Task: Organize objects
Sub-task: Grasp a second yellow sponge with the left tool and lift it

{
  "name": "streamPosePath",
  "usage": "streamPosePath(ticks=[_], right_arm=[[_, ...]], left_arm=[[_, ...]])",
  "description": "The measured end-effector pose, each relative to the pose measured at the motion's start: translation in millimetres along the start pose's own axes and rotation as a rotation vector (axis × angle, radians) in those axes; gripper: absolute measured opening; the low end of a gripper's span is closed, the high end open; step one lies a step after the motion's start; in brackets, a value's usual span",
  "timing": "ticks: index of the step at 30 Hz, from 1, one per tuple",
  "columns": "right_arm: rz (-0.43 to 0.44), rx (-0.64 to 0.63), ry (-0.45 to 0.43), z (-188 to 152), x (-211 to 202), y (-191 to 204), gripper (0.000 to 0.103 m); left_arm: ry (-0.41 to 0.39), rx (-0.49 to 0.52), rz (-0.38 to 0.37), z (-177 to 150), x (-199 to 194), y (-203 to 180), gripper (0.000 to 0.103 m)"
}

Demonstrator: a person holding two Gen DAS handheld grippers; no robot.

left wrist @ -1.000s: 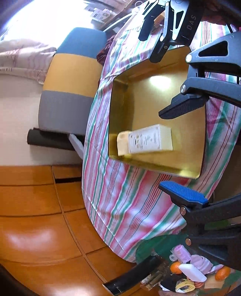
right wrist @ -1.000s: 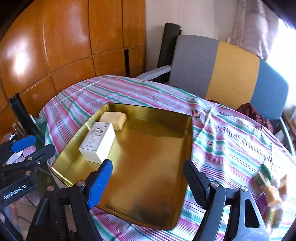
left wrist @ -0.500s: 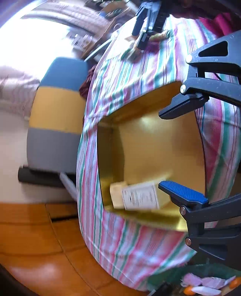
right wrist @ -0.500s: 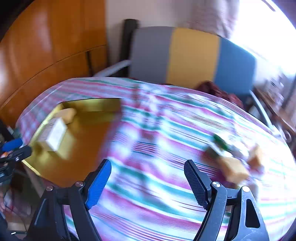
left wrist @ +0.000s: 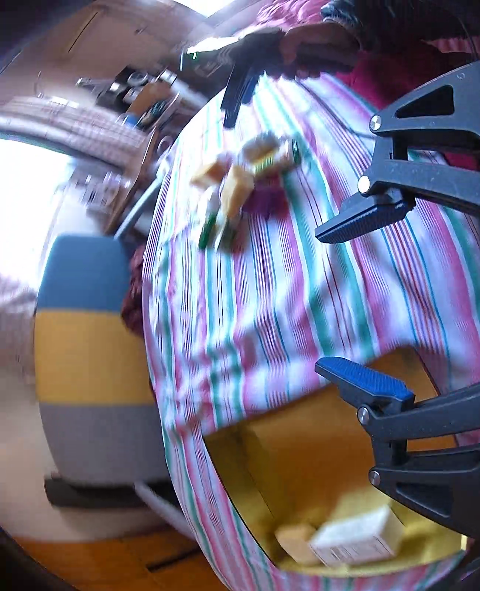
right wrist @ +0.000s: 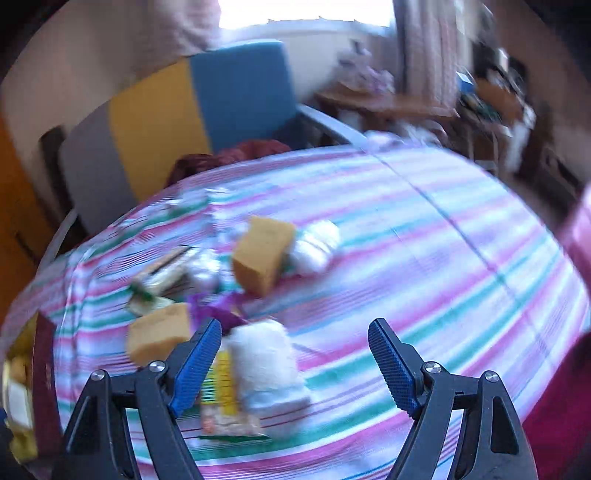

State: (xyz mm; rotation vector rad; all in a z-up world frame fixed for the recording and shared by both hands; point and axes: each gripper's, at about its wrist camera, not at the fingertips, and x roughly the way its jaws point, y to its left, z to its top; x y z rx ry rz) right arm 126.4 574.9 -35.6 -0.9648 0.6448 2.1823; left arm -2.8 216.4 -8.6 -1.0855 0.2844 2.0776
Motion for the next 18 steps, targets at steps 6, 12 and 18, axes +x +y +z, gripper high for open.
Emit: streamPosePath(ticks=[6, 12, 18], right_arm=[[0.085, 0.151, 0.024, 8, 3, -26, 0.083], [0.141, 0.161, 0.055, 5, 8, -19, 0.085], [0.181, 0.18, 0.075, 3, 9, -22, 0.086]], left_arm=[[0.063, 0.059, -0.119, 28, 43, -49, 0.065], [0.116, 0.061, -0.19, 56, 87, -77, 0.065], [0.133, 0.119, -0.178, 75, 116, -95, 0.07]])
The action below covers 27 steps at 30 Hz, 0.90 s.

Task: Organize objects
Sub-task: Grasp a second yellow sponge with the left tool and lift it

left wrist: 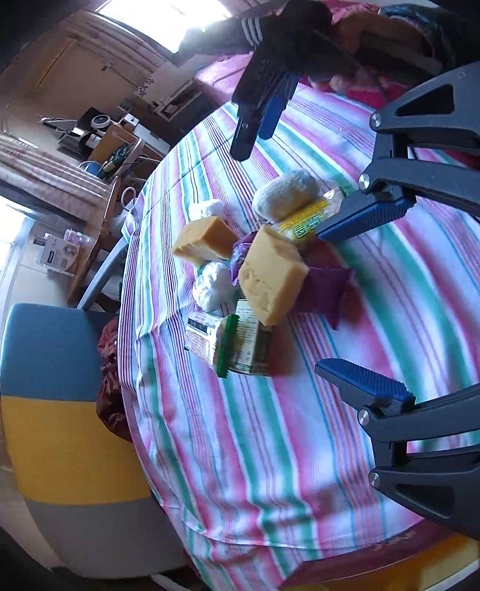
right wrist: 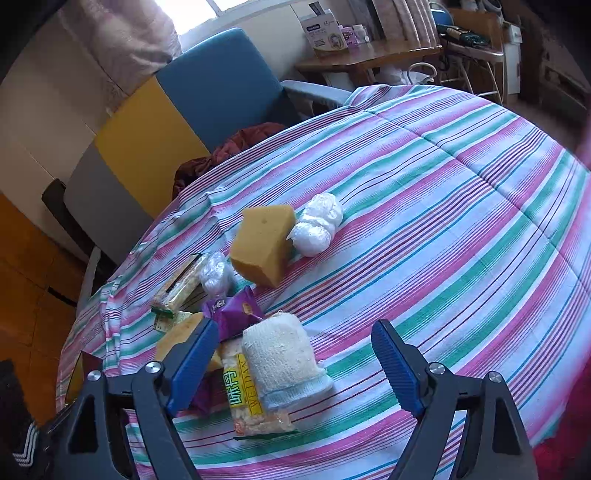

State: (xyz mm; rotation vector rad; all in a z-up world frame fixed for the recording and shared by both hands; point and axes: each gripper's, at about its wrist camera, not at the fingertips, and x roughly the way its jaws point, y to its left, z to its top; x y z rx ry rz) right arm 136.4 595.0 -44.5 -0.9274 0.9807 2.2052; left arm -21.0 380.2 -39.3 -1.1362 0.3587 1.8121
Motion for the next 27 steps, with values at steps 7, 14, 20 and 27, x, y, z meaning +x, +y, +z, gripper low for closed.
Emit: streamPosePath(ticks=[7, 14, 20, 27], right_arm=[[0.024, 0.039, 0.01, 2, -2, -7, 0.087], [0.022, 0.045, 0.027, 2, 3, -9, 0.088], [0.007, 0.04, 0.031, 4, 6, -11, 0.088], [0.027, 0.006, 0.03, 2, 5, -4, 0.088]], left_arm=[[0.021, 0.171, 0.025, 22, 34, -21, 0.081], [0.073, 0.202, 0.019, 36, 71, -27, 0.074], [-0.042, 0.164, 0.019, 20, 45, -25, 0.056], [-0.118, -0.002, 0.046, -26, -12, 14, 0.056]])
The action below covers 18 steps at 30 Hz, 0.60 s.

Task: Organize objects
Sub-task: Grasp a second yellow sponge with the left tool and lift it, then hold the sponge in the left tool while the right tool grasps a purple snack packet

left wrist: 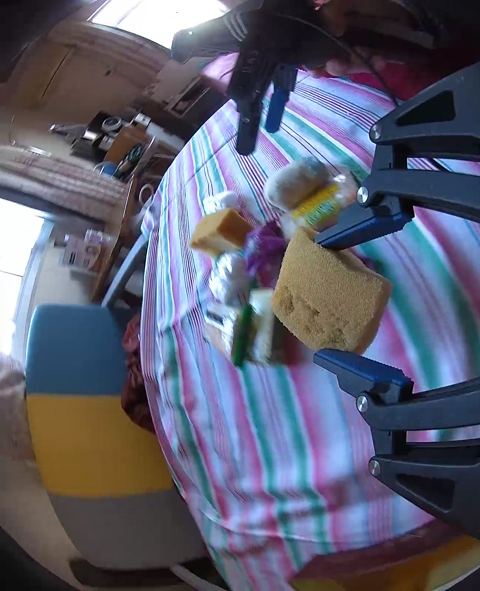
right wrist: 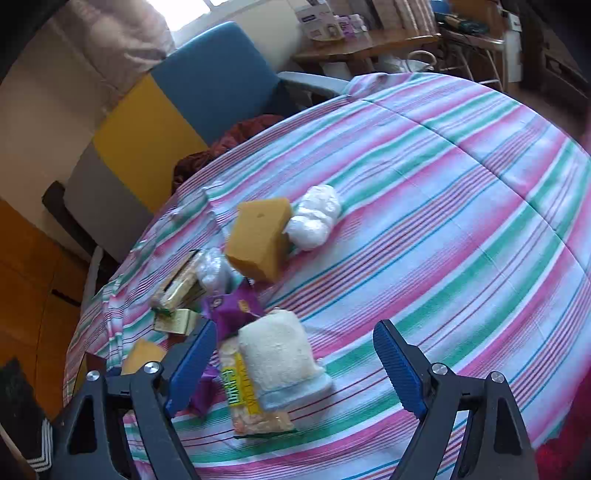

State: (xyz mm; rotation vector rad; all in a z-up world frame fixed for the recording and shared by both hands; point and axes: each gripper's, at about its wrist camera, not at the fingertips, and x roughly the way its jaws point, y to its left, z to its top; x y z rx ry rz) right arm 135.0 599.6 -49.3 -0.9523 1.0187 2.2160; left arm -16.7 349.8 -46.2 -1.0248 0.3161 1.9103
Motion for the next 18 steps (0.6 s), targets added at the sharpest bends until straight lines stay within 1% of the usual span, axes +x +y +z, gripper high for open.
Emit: streamPosePath(ticks=[2, 5, 7, 9, 10, 13, 16, 18], right_arm=[[0.036, -0.047, -0.003, -3, -1, 11, 0.087], [0.075, -0.134, 0.011, -10, 1, 30, 0.084], [0.112, -0.189, 0.035, -15, 4, 42, 0.08], [0.137, -0.254, 0.064, -23, 9, 56, 0.076], [0.144, -0.282, 0.08, -27, 11, 61, 0.074], [0.159, -0.38, 0.149, -43, 24, 80, 0.073], [0.155, -0.397, 0.237, -55, 43, 90, 0.073], [0.125, -0.409, 0.249, -59, 50, 94, 0.073]], left_arm=[[0.015, -0.024, 0.037, -18, -8, 11, 0.056], [0.06, -0.04, 0.084, -46, -12, 21, 0.056], [0.077, -0.03, 0.111, -63, -11, 22, 0.056], [0.081, -0.025, 0.123, -76, -9, 20, 0.056], [0.066, -0.014, 0.129, -81, -10, 19, 0.056], [0.037, 0.016, 0.141, -85, -9, 15, 0.055], [0.034, 0.004, 0.127, -84, -9, 18, 0.055], [0.034, -0.004, 0.119, -83, -9, 20, 0.055]])
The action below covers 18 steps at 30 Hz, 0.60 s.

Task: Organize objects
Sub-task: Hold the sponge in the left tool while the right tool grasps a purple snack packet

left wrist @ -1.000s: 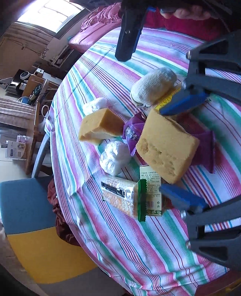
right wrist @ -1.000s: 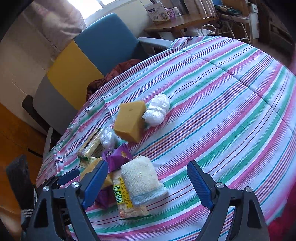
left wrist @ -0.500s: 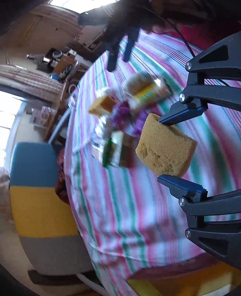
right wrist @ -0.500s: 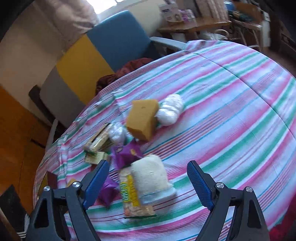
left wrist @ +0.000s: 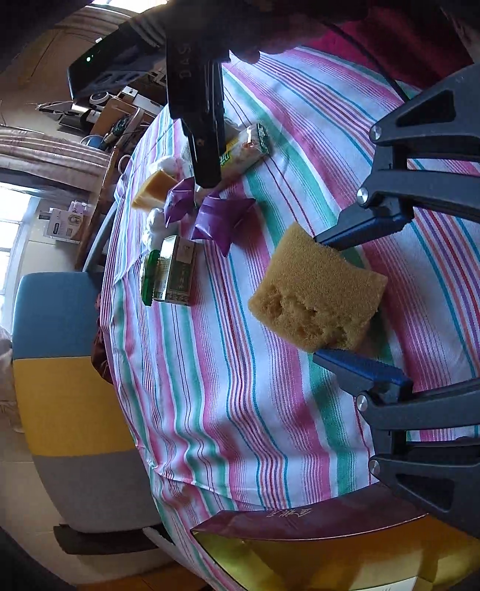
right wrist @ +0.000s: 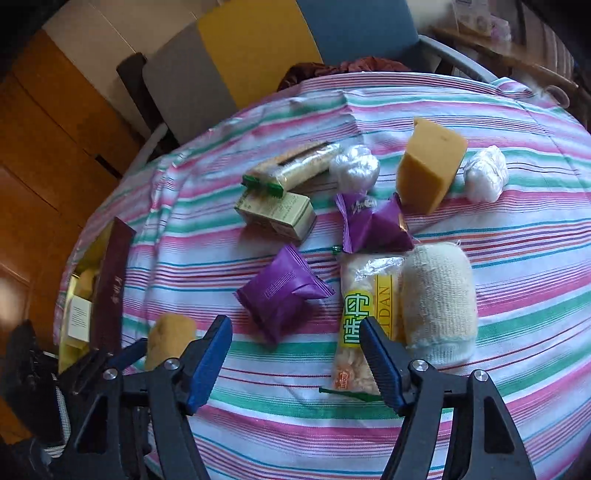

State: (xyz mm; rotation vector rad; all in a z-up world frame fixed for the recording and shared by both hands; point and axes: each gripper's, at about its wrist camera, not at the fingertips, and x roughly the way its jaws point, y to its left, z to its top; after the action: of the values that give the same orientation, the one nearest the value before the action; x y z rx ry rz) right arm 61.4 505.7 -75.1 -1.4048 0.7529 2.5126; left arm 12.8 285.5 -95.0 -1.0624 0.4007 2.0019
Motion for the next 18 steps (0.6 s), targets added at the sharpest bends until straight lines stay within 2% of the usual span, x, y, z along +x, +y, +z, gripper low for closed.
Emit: streamPosePath(ticks=[3, 5, 8, 11, 12, 13, 15, 16, 18], right_arm=[[0.015, 0.006, 0.012, 5, 7, 6, 0.073], [-0.012, 0.027, 0.046, 9, 17, 11, 0.073], [0.004, 0.147, 0.077, 15, 31, 9, 0.075], [-0.03, 0.247, 0.054, 21, 41, 5, 0.076], [-0.053, 0.249, 0.044, 24, 43, 7, 0.073], [-0.092, 0.234, 0.042, 26, 47, 11, 0.059], [-0.186, 0.161, 0.056, 28, 57, 20, 0.039], [-0.233, 0.109, 0.047, 29, 58, 26, 0.037], [-0.258, 0.029, 0.054, 26, 59, 36, 0.035]], left_arm=[[-0.002, -0.005, -0.003, -2, 1, 0, 0.055], [-0.005, -0.013, -0.007, -3, 1, 1, 0.055], [-0.007, -0.029, -0.019, -4, 1, 4, 0.055], [-0.008, -0.04, -0.028, -5, 1, 6, 0.055], [-0.01, -0.039, -0.029, -5, 1, 6, 0.055], [-0.01, -0.038, -0.028, -5, 2, 5, 0.055], [-0.01, -0.038, -0.026, -6, 2, 5, 0.055], [-0.01, -0.038, -0.025, -6, 3, 5, 0.055], [-0.011, -0.043, -0.028, -6, 3, 6, 0.055]])
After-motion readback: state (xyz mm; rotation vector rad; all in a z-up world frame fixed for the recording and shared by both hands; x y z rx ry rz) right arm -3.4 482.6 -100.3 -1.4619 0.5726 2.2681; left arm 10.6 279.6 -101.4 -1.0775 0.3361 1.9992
